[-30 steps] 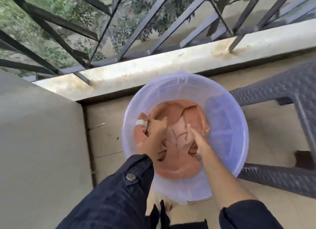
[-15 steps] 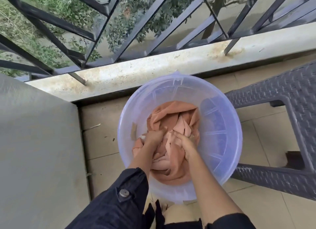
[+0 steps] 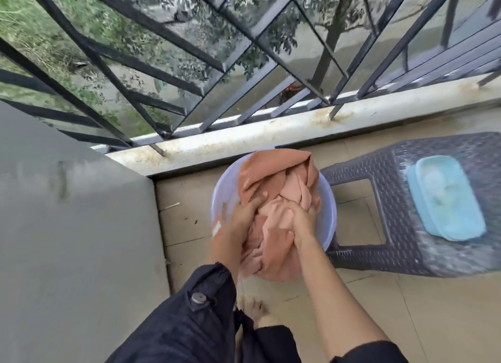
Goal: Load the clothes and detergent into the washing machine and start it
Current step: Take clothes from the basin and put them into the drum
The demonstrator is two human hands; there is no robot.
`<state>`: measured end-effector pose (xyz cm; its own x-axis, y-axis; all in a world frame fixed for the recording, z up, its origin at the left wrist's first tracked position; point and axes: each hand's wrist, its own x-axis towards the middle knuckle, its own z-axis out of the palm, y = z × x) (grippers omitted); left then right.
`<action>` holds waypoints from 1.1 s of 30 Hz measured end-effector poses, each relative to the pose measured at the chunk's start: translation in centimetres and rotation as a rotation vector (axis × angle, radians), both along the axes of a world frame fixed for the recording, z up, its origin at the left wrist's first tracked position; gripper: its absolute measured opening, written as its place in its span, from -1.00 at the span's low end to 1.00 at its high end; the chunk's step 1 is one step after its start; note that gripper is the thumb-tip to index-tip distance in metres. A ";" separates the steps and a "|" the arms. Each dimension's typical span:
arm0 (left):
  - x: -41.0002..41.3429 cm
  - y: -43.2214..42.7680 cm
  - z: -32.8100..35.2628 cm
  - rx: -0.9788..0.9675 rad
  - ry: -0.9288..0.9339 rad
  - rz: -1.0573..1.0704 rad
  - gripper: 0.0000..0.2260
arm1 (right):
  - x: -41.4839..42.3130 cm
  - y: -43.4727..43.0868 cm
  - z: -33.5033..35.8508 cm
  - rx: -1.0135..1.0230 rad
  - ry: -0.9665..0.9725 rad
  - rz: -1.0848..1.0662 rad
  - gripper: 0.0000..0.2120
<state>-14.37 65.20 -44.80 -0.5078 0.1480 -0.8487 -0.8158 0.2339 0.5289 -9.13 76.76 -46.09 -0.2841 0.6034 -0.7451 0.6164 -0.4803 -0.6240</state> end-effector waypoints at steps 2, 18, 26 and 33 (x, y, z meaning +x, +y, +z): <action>0.5 -0.2 3.8 0.085 -0.024 0.056 -0.88 | 0.0 -0.3 3.3 -0.016 0.003 0.006 -0.32; 1.6 -2.1 26.2 0.294 0.236 0.062 -0.76 | 2.1 -1.8 29.4 0.136 0.218 0.017 -0.59; 1.4 -3.0 35.4 0.326 0.437 0.071 -0.68 | 2.2 -3.5 38.6 0.170 0.344 0.032 -0.51; 0.9 -5.8 40.3 0.293 0.480 0.156 -0.69 | 1.5 -5.9 44.9 0.220 0.396 0.086 -0.40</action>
